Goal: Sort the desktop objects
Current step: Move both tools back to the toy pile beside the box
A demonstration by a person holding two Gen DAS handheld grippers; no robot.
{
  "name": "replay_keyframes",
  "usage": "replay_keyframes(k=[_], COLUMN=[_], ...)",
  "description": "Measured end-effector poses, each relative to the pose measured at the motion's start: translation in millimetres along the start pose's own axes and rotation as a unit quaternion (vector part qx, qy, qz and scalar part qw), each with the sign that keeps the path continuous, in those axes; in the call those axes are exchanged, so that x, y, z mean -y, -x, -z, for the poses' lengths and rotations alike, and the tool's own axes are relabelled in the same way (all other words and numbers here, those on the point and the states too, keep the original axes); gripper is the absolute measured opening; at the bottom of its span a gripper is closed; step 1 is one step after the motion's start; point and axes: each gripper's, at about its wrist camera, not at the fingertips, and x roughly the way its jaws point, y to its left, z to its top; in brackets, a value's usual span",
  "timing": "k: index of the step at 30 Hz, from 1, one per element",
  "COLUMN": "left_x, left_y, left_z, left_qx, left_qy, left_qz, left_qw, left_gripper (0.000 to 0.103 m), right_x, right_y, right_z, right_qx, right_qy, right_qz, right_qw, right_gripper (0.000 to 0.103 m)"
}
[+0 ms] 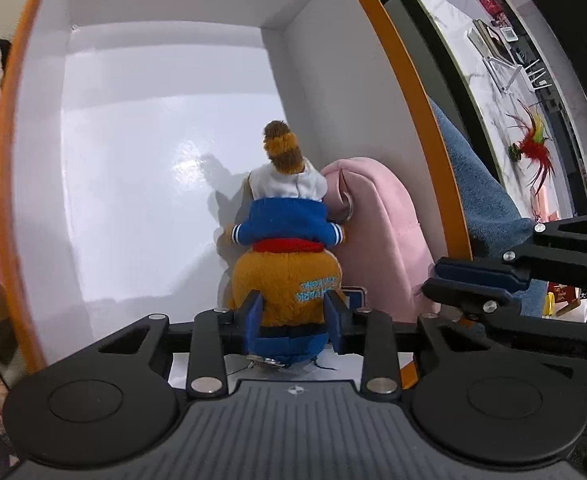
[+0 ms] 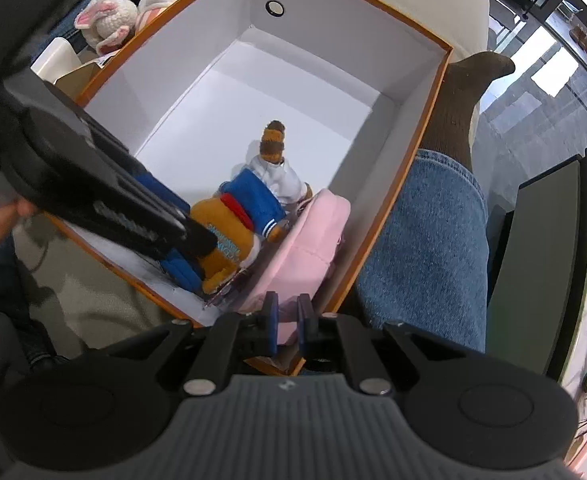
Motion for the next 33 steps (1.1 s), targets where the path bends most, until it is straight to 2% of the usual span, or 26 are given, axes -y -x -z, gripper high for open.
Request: replay_keyframes(k=[7,11,18,25,29,33], left_x=[-14,-14,4,15,1,-25], left_y=[-18,-20,5,55,97,141], left_z=[-4,-4,3,19,25,26], left_qx=[-0.025,-0.022,0.015,0.068,0.108,0.143], left_qy=[0.031,0.033,-0.017,-0.061,-0.055,-0.028], left_qz=[0.051,0.059,0.014,-0.013,-0.031,-0.073], left_qw=[0.9979,0.9975,0.9996,0.9957,0.9921,0.9866], left_gripper=[0.036,0.036,0.037,0.037,0.037,0.037], right_x=[2,2,-3,-10,-16,-30], right_y=[-8,-10,-5,18,36,53], right_z=[-1,-3,-5,-3,-15,-41], right_qx=[-0.003,-0.003,0.006,0.035,0.076,0.116], right_qy=[-0.004,-0.003,0.009,0.010,0.006,0.010], right_qz=[-0.010,-0.012,0.000,0.007,0.001,-0.019], right_qw=[1.000,1.000,1.000,0.999,0.997,0.993], right_gripper=[0.009,0.009,0.010,0.010,0.010,0.011])
